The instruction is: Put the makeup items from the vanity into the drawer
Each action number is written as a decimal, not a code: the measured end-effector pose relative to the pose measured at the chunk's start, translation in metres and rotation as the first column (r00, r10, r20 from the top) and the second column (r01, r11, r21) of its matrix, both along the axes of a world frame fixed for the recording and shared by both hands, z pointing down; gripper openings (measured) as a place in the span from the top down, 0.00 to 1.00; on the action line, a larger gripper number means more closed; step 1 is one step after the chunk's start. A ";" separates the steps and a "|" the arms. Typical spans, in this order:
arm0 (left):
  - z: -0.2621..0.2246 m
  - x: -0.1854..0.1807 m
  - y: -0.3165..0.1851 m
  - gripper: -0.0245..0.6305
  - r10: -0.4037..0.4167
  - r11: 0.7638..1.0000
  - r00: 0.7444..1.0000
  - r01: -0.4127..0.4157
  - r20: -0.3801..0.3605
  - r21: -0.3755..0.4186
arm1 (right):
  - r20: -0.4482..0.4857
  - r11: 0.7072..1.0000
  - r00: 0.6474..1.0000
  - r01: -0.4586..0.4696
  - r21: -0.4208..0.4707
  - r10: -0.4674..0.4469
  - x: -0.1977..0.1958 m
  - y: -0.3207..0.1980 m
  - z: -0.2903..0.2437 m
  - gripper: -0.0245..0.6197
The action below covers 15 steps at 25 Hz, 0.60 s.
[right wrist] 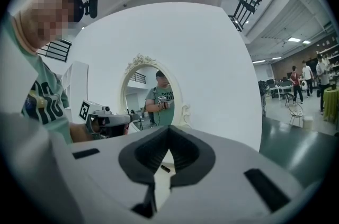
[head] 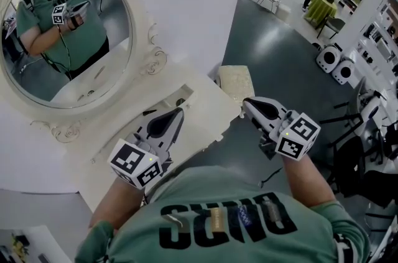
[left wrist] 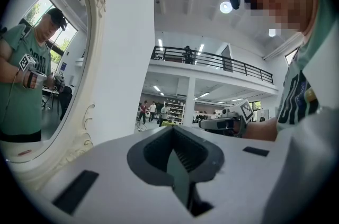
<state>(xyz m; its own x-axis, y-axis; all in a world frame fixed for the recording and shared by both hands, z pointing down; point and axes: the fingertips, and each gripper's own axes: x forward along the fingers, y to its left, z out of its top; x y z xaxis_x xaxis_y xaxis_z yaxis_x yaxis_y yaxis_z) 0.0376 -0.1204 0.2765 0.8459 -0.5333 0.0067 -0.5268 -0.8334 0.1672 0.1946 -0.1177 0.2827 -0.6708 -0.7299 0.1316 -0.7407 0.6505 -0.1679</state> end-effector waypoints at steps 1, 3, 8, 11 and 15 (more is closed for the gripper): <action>0.000 0.000 0.000 0.95 0.000 1.000 1.000 0.000 0.000 0.000 | -0.003 1.000 1.000 0.004 0.001 -0.004 -0.001 0.000 0.000 0.95; 0.000 -0.001 0.001 0.95 -0.001 1.000 1.000 0.001 -0.001 -0.001 | -0.006 1.000 1.000 0.011 0.006 -0.011 -0.004 0.002 -0.001 0.95; -0.001 -0.001 0.002 0.95 0.002 1.000 1.000 -0.002 -0.005 0.002 | -0.007 1.000 1.000 0.020 0.006 -0.020 -0.007 0.003 -0.001 0.95; -0.002 -0.002 0.003 0.95 0.001 1.000 1.000 -0.001 -0.007 0.002 | -0.009 1.000 1.000 0.023 0.006 -0.023 -0.007 0.004 -0.001 0.95; -0.003 -0.002 0.003 0.95 0.002 1.000 1.000 -0.002 -0.010 0.001 | -0.010 1.000 1.000 0.025 0.005 -0.025 -0.008 0.004 -0.001 0.95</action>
<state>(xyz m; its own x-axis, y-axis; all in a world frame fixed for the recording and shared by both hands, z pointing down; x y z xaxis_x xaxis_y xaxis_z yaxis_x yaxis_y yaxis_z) 0.0356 -0.1175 0.2736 0.8468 -0.5319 -0.0025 -0.5236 -0.8344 0.1722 0.1868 -0.1133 0.2817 -0.6875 -0.7135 0.1351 -0.7258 0.6696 -0.1573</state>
